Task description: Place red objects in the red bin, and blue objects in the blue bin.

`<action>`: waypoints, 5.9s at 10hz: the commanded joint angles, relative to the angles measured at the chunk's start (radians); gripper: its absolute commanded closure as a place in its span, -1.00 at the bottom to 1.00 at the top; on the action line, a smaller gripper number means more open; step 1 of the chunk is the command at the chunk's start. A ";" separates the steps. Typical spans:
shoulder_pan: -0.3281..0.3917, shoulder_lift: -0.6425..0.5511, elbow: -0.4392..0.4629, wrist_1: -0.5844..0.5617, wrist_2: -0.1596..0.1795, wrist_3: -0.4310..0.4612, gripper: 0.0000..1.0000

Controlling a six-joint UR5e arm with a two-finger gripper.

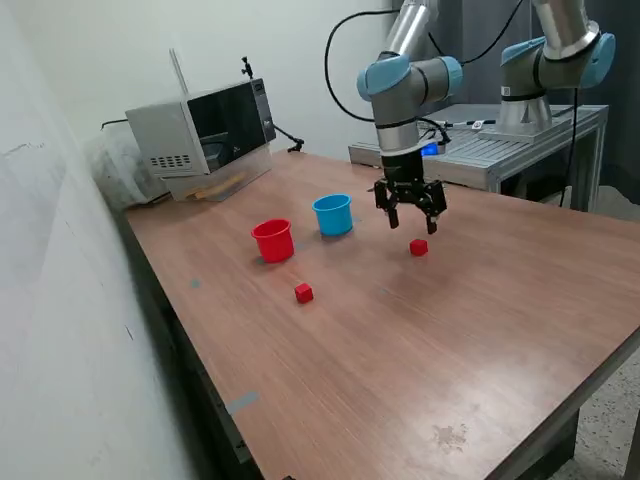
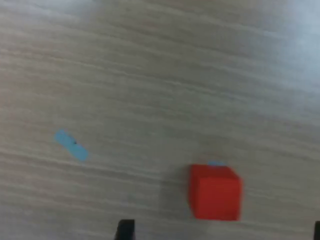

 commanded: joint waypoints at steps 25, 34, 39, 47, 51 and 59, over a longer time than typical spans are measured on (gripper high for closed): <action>-0.240 0.088 -0.547 0.243 -0.063 0.017 1.00; -0.271 0.183 -0.546 0.174 -0.068 0.017 -1.00; -0.279 0.134 -0.523 0.173 -0.097 0.014 -1.00; -0.067 -0.206 -0.328 0.160 -0.034 0.017 -1.00; -0.047 -0.245 -0.279 0.160 0.010 0.017 -1.00; 0.005 0.226 -0.529 0.093 -0.006 0.043 -1.00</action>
